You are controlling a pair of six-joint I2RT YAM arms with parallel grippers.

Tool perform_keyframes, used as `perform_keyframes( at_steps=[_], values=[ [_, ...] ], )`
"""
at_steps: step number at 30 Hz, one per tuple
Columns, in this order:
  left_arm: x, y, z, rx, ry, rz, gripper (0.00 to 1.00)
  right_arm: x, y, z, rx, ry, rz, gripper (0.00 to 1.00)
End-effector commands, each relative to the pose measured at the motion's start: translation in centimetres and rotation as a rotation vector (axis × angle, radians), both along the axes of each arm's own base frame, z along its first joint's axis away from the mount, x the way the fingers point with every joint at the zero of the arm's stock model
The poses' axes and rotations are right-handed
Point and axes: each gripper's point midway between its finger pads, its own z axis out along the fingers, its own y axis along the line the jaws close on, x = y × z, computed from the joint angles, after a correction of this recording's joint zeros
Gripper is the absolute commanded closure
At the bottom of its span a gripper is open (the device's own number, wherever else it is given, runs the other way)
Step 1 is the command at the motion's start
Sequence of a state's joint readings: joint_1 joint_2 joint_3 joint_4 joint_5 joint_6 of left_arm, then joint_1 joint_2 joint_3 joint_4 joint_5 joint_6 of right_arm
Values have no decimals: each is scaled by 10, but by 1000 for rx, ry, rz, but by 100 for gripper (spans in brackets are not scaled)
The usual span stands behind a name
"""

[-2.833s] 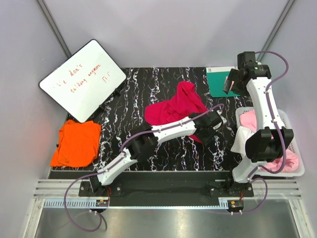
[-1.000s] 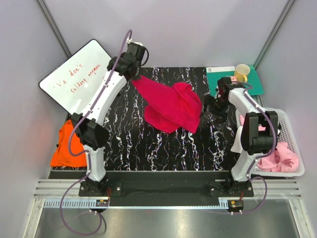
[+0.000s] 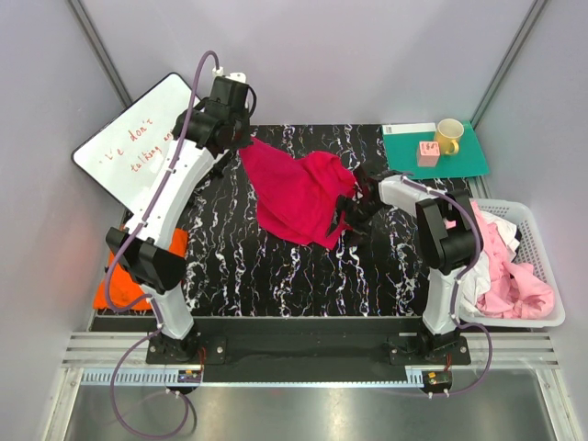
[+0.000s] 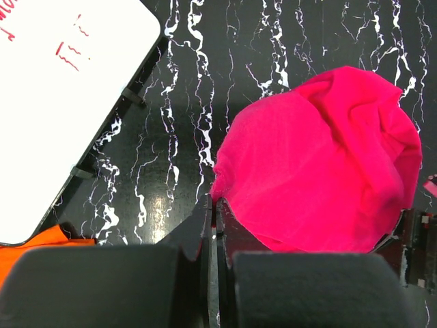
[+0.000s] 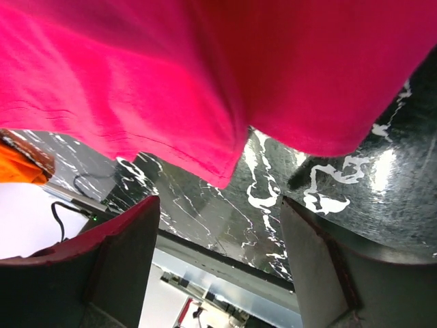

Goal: Fold and stack the t-shirts
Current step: Flatten out the tshirt

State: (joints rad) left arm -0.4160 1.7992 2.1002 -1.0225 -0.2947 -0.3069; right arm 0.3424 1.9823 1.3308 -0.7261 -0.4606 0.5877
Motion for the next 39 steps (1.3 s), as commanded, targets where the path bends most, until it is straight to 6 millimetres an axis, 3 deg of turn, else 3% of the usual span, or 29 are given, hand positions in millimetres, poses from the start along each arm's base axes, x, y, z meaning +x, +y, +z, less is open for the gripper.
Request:
perform_keyframes(
  at_steps=[1,9,10,12,16,19,23,26,28,31,39],
  values=[
    [-3,0,28,-39,-80,-16,100,-8,15,-11,-20,25,3,26],
    [-5,2,34,-36,-93,-22,100,-16,44,-29,-71,34,66,40],
    [-6,2,34,-37,-92,-23,100,-17,45,-30,-83,30,70,49],
    [-8,3,37,-39,-98,-23,100,-15,43,-28,-94,15,67,64],
    [-12,5,36,-32,-94,-27,100,-10,34,-25,-150,-24,51,68],
    [-15,6,35,-26,-90,-28,100,-9,29,-25,-180,-35,42,82],
    [-18,9,33,-14,-87,-26,100,-14,14,-20,-256,-24,54,78],
    [-18,10,27,-9,-74,-24,100,-18,4,-11,-288,-45,54,70],
    [-19,9,24,-9,-66,-26,100,-24,-3,-6,-309,-59,55,48],
    [-21,9,23,-14,-62,-29,100,-25,-12,-3,-340,-80,39,32],
    [-23,10,27,-11,-70,-39,100,-10,4,-41,-315,-44,58,36]
  ],
)
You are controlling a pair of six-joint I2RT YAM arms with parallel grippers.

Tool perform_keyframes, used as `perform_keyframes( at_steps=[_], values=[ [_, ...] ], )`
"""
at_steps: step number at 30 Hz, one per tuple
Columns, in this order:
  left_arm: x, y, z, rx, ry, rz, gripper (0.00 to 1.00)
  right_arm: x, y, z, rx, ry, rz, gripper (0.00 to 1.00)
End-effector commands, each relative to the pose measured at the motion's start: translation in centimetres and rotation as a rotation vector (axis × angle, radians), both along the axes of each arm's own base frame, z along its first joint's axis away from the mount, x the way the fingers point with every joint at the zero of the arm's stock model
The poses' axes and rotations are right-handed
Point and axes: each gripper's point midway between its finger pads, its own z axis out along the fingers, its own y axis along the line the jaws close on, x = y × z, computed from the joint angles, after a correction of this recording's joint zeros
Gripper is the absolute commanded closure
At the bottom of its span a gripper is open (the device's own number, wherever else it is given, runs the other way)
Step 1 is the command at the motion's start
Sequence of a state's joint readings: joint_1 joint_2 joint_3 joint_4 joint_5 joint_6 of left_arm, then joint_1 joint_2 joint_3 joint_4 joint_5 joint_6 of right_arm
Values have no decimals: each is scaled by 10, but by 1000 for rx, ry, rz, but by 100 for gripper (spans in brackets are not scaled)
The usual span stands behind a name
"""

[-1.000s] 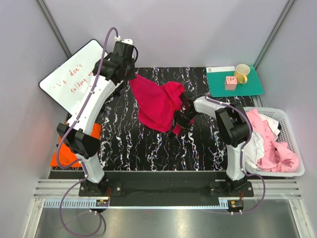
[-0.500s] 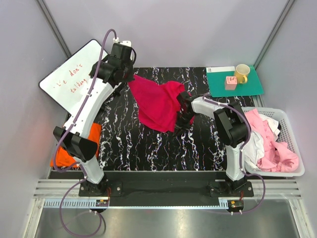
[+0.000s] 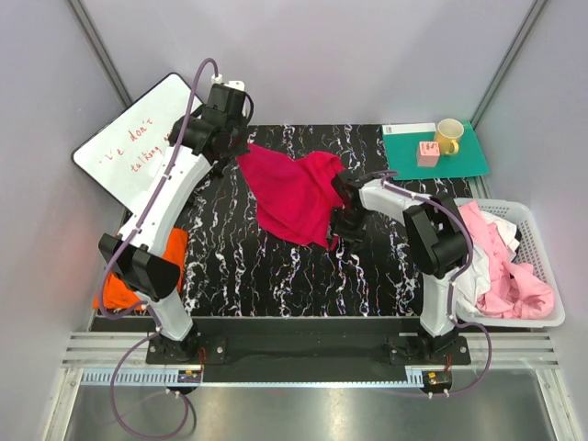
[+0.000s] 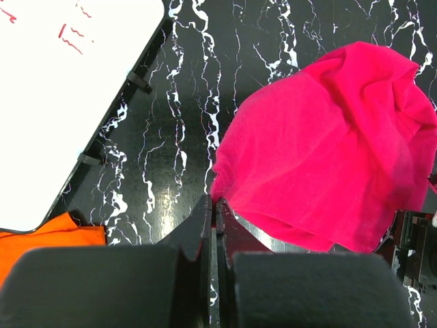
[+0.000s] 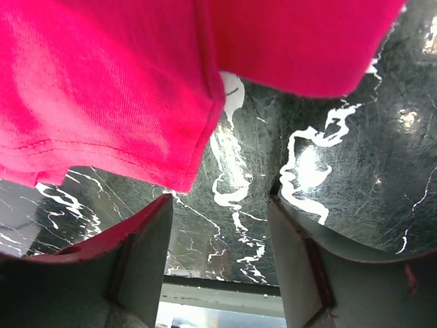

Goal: Fold and stack the t-shirts
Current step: Flatten out the tshirt

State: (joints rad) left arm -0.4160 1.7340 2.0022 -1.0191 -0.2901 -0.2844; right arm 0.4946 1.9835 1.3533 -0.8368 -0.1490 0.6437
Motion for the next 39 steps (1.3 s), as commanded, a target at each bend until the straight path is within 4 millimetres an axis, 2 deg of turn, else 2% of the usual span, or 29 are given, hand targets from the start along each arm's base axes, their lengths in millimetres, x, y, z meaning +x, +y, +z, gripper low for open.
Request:
perform_keyframes(
  at_steps=[1,4,8,13,14,15,18,19,22,25,26,27,28,30,31,32,33,34,36,37,39],
  values=[
    [-6,2,36,-37,-98,-23,100,18,10,-25,6,-16,8,36],
    [-9,3,36,-33,-94,-25,100,29,16,-31,10,-26,11,38],
    [-12,3,34,-34,-83,-29,100,45,29,-28,51,-58,12,42],
    [-15,2,30,-37,-69,-36,100,55,42,-31,63,-75,16,47],
    [-16,3,30,-36,-68,-36,100,57,44,-35,63,-70,19,52],
    [-16,3,30,-36,-66,-38,100,56,47,-37,65,-66,28,66],
    [-17,3,31,-35,-67,-39,100,54,49,-44,57,-55,37,94],
    [-18,3,31,-34,-66,-39,100,53,49,-45,50,-56,41,100],
    [-19,4,30,-33,-63,-39,100,51,45,-35,38,-74,57,100],
    [-23,2,30,-42,-59,-46,100,56,33,-2,-5,-143,84,100],
    [-24,0,29,-45,-56,-51,100,60,32,24,2,-199,89,100],
    [-27,-1,28,-47,-53,-57,100,65,24,39,-34,-243,85,100],
    [-29,-4,29,-54,-52,-66,100,69,19,75,-35,-313,92,100],
    [-34,-12,28,-56,-48,-89,100,78,1,115,-93,-413,76,100],
    [-36,-15,28,-58,-46,-96,100,80,-7,157,-93,-487,73,100],
    [-40,-21,31,-63,-50,-113,100,84,-19,178,-123,-536,53,100],
    [-44,-24,31,-63,-48,-120,100,78,-29,196,-147,-551,54,100],
    [-48,-24,38,-74,-62,-123,100,79,-34,235,-135,-640,41,100],
    [-58,-25,47,-60,-84,-125,100,72,-46,268,-150,-698,34,100],
    [-66,-22,57,-67,-110,-125,100,66,-49,300,-115,-767,19,100],
    [-76,-14,68,-66,-134,-110,100,53,-57,330,-94,-819,12,100]
  ],
)
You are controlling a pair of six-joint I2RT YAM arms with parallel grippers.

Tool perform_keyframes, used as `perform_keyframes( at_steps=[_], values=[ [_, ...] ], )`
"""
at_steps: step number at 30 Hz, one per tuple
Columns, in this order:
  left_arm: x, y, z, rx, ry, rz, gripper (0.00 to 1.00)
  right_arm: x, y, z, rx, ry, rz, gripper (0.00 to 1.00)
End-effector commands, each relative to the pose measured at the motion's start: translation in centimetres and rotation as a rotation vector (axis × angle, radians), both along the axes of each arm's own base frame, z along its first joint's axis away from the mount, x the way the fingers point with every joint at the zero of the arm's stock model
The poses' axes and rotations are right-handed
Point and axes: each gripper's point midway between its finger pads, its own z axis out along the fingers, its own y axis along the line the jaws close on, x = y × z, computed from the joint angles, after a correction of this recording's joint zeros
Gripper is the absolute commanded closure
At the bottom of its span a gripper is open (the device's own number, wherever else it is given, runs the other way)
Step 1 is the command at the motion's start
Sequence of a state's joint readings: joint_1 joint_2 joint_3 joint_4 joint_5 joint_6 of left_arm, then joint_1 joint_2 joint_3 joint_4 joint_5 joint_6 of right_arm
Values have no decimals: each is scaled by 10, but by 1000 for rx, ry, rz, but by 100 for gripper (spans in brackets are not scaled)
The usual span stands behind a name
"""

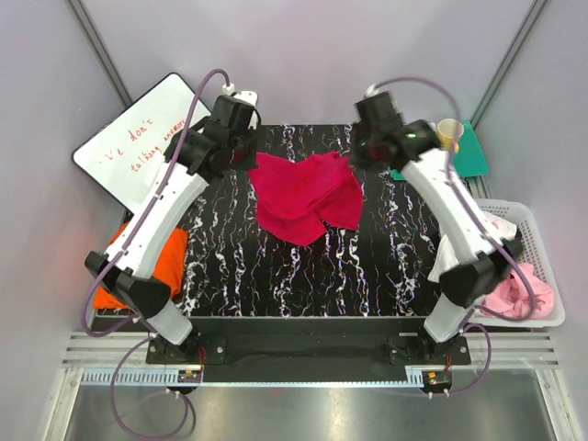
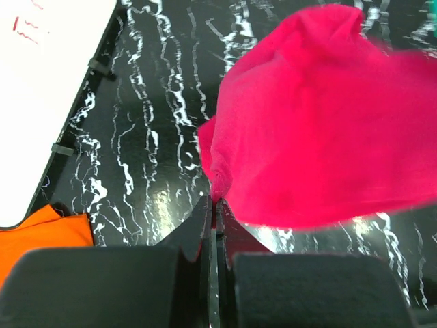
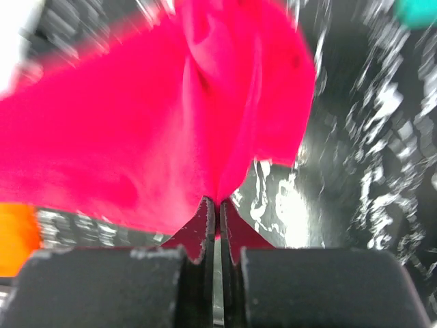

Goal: Fold and stack the t-shirts
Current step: Flatten out the tshirt

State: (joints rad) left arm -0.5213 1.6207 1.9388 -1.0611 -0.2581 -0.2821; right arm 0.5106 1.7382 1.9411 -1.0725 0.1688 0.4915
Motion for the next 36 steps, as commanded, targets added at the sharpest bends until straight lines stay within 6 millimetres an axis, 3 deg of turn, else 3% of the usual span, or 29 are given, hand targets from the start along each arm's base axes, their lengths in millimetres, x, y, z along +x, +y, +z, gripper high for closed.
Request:
perform_keyframes(
  at_steps=[1,4,7,8,12,17,20,23,25,26,29,30,32,34,35,36],
  values=[
    [-35,25,66,-62,-164,35,100,-46,-50,91,-38,-164,-39,100],
    [-56,48,97,-63,-238,78,100,-71,-65,129,-8,-247,-27,100],
    [-86,79,131,-68,-329,129,100,-97,-79,171,38,-374,-6,100],
    [-102,90,151,-88,-376,141,100,-104,-81,181,50,-403,10,100],
    [-139,119,195,-153,-509,175,100,-137,-104,232,77,-559,22,100],
    [-165,138,246,-229,-664,187,100,-149,-122,261,55,-668,-1,100],
    [-151,132,251,-222,-678,189,100,-136,-133,272,-18,-729,-50,100],
    [-123,98,244,-231,-626,109,100,-117,-139,287,-80,-793,-96,100],
    [-109,74,237,-259,-582,43,100,-101,-135,294,-111,-818,-100,100],
    [-105,69,235,-270,-572,36,100,-93,-134,300,-117,-840,-117,100],
    [-91,62,229,-261,-559,48,100,-58,-119,292,-144,-820,-131,100],
    [-84,64,223,-233,-551,72,100,-36,-107,276,-172,-778,-121,100],
    [-67,66,216,-168,-550,105,100,-14,-95,263,-182,-751,-118,100],
    [-52,67,212,-133,-552,134,100,21,-76,232,-220,-686,-91,100],
    [-38,61,199,-121,-516,136,100,31,-69,222,-229,-669,-78,100],
    [-25,65,187,-112,-486,159,100,51,-59,198,-255,-618,-70,100]
  ],
)
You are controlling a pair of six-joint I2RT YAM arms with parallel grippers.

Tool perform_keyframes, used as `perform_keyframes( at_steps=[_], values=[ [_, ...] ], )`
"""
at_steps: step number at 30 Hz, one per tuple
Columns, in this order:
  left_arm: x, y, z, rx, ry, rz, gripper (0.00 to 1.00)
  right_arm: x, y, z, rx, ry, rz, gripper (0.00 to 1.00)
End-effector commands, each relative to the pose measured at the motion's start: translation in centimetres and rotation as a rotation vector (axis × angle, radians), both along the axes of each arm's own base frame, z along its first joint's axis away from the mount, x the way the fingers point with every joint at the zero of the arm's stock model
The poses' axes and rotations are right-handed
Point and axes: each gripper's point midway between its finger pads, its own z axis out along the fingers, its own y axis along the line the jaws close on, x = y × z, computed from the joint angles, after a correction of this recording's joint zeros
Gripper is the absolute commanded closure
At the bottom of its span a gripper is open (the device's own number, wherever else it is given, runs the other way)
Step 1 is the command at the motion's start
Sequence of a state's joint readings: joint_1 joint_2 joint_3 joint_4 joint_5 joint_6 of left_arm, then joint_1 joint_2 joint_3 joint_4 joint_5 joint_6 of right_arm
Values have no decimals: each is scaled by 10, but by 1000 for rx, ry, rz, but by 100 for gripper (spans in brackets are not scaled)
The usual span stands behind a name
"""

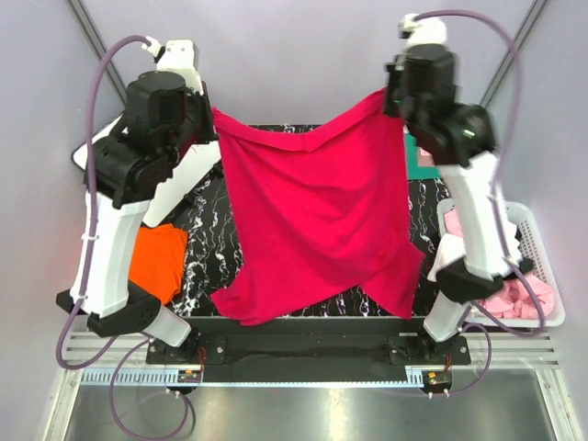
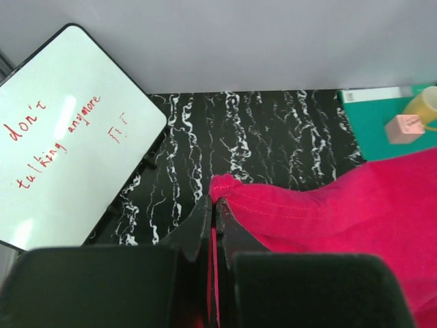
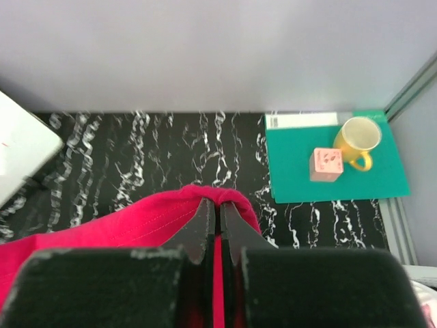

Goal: Fold and stack the t-shirts
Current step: Flatten out the tshirt

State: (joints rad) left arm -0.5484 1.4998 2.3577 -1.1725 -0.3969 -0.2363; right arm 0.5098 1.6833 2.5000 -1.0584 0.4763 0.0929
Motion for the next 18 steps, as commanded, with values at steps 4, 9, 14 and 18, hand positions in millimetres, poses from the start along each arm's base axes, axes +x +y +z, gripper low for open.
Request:
perform_keyframes(
  at_steps=[4,9,14,18],
  values=[
    [69,9,-39,13,62,109,100,103,45,-95,-46,151,7,100],
    [84,9,-87,-21,155,154,100,160,122,-170,52,247,221,100],
    [65,28,-161,-46,309,282,100,163,198,-241,145,377,439,93],
    [39,50,-203,-37,400,390,100,151,230,-308,154,523,525,89]
  ],
)
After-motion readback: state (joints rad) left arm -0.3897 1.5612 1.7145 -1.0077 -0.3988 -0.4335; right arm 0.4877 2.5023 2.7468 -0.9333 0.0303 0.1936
